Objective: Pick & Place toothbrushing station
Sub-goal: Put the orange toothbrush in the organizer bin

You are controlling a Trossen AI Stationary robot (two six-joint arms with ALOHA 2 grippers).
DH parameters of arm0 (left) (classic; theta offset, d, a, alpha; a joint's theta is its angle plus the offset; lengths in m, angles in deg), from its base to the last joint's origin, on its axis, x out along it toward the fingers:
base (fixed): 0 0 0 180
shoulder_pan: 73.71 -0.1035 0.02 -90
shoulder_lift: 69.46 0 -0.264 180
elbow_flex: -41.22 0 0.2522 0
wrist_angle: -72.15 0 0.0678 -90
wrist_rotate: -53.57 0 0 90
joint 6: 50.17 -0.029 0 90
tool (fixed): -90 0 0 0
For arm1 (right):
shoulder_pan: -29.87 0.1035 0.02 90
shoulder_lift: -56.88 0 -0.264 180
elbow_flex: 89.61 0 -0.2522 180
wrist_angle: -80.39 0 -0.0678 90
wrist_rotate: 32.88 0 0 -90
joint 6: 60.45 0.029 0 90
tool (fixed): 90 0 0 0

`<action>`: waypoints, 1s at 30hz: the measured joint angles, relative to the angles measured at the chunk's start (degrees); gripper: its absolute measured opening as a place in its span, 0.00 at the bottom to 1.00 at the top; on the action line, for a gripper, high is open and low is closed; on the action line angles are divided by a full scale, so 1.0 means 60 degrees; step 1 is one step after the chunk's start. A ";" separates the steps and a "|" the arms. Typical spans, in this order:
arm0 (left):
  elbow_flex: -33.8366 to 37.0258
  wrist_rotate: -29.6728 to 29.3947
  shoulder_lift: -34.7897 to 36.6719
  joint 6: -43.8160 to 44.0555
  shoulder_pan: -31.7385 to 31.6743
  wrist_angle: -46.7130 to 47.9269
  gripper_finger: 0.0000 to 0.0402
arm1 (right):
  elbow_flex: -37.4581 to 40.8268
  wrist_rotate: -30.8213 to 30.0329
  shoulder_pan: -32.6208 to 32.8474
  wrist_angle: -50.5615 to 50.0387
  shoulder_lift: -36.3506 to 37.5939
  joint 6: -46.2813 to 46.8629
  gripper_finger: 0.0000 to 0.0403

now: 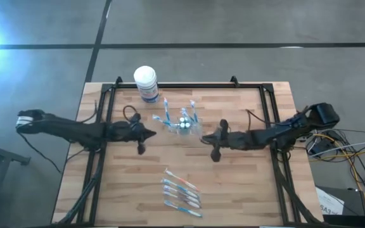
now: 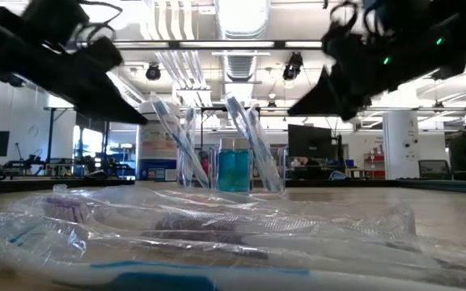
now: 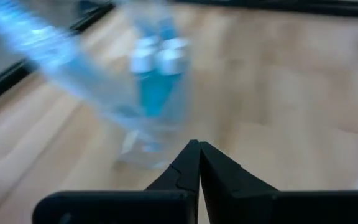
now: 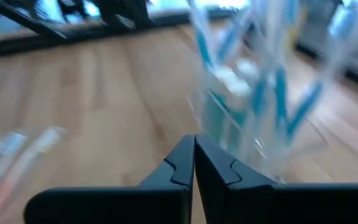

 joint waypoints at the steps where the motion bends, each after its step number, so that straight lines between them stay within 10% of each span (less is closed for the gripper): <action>1: 0.0137 0.0412 0.0355 -0.0182 0.0029 0.0021 0.04 | 0.0000 -0.0004 0.0167 0.0142 0.0134 -0.0183 0.02; 19: 0.1243 0.2795 0.3714 -0.0456 0.0042 0.0429 0.03 | -0.0033 0.1213 0.1656 0.0970 0.1086 -0.0853 0.02; 30: 0.1280 0.3440 0.4081 -0.0396 0.0038 0.0551 0.02 | -0.0749 0.1179 0.2273 0.0841 -0.0613 0.1803 0.02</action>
